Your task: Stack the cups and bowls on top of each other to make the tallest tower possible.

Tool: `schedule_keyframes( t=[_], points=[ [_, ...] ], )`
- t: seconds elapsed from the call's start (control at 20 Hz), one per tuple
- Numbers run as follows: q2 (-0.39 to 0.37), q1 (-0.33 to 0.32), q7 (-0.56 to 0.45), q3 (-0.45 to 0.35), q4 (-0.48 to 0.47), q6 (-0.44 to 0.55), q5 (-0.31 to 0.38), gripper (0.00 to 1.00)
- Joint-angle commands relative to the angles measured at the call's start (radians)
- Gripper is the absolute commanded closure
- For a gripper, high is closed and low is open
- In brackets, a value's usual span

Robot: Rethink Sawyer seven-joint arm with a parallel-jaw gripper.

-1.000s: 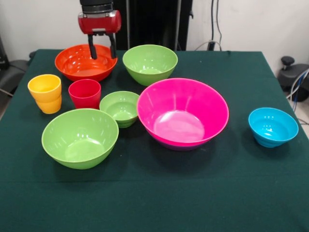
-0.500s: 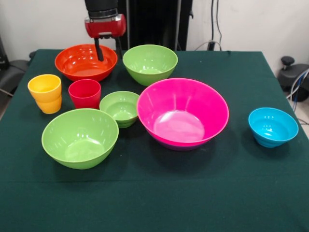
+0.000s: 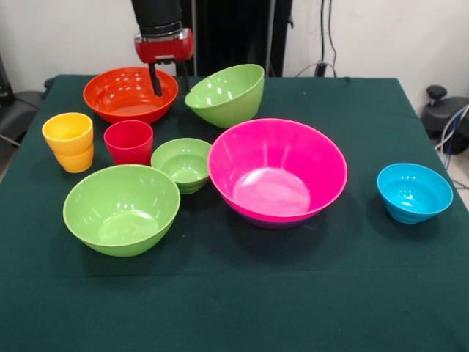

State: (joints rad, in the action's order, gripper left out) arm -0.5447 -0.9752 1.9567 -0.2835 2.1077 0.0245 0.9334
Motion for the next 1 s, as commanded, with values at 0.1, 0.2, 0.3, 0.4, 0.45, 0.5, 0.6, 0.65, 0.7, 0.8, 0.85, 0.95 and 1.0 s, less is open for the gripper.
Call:
schedule_keyframes(
  t=[0.1,0.2,0.3,0.4,0.45,0.5,0.6,0.65,0.7,0.8,0.85,0.95,1.0],
  points=[
    [0.048,0.029,0.002,-0.025,-0.095,0.0,0.067,0.0],
    [0.029,0.016,-0.004,-0.039,-0.076,0.014,0.062,0.0],
    [0.01,-0.002,-0.017,-0.059,-0.057,0.033,0.053,0.0],
    [-0.004,-0.012,-0.024,-0.073,-0.045,0.047,0.045,0.0],
    [-0.008,-0.015,-0.026,-0.078,-0.042,0.051,0.042,0.0],
    [-0.009,-0.018,-0.028,-0.083,-0.041,0.056,0.039,0.0],
    [-0.001,-0.013,-0.025,-0.081,-0.049,0.053,0.04,0.0],
    [0.0,-0.012,-0.024,-0.084,-0.051,0.054,0.036,0.0],
    [0.003,-0.004,-0.015,-0.07,-0.051,0.04,0.044,0.0],
    [-0.002,-0.009,-0.019,-0.08,-0.048,0.049,0.037,0.0],
    [-0.006,-0.012,-0.023,-0.086,-0.046,0.054,0.033,0.0],
    [-0.007,-0.013,-0.024,-0.09,-0.049,0.058,0.03,0.0],
    [-0.003,-0.012,-0.025,-0.09,-0.052,0.058,0.031,0.0]
  ],
)
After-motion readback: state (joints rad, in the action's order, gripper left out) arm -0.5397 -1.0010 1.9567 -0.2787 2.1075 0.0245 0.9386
